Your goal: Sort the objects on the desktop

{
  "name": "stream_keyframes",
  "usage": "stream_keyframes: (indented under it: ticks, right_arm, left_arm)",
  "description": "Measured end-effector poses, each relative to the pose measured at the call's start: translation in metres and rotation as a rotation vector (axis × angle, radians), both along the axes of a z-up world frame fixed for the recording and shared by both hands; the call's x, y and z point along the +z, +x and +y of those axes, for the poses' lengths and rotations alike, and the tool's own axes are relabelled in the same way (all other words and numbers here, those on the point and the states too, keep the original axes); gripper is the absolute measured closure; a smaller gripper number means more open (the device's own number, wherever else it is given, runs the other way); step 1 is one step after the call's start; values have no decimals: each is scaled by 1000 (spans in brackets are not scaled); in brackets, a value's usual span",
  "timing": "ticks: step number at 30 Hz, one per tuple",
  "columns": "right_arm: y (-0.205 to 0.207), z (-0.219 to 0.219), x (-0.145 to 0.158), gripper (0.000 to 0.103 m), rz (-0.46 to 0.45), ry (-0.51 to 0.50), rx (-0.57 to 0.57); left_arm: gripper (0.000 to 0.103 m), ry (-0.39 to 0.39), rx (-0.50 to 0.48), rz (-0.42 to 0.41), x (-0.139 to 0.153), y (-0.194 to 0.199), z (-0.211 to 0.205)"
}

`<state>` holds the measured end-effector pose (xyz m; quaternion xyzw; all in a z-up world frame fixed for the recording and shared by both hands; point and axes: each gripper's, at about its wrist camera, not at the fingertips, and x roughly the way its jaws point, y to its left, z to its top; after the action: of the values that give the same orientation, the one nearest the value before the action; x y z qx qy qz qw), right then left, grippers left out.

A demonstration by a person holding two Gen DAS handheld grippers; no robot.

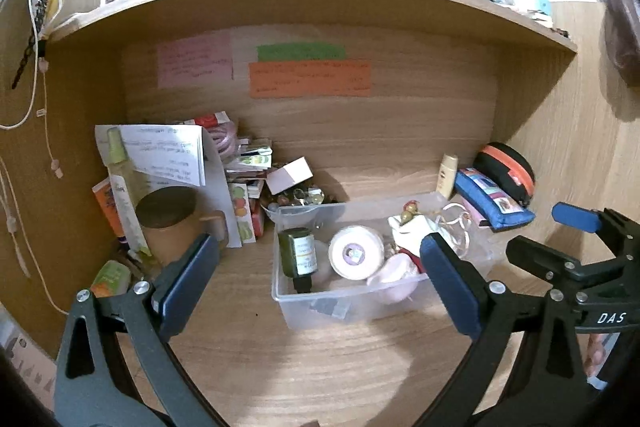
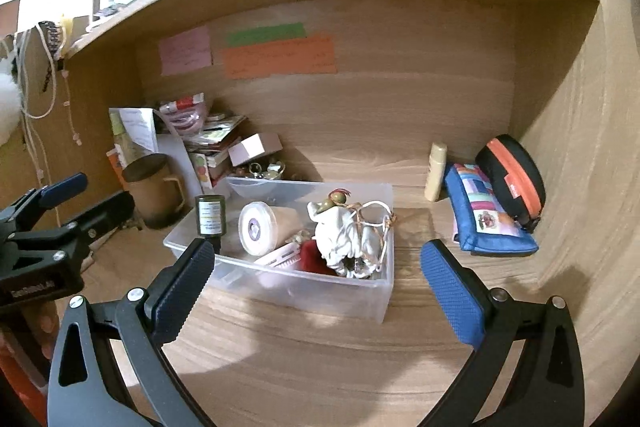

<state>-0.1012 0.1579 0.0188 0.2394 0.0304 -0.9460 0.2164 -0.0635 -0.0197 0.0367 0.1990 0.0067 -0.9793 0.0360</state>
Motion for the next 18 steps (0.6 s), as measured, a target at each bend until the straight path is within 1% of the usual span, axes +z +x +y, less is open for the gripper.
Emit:
stream_keyframes:
  ticks: [5, 8, 18]
  right_arm:
    - [24, -1, 5, 0, 50, 18, 2]
    - [34, -1, 4, 0, 60, 27, 1]
    - [42, 3, -5, 0, 32, 32, -15]
  left_arm:
    - [1, 1, 3, 5, -3, 15, 6]
    - [1, 5, 0, -1, -7, 20, 9]
    - [1, 41, 4, -16, -18, 28, 10]
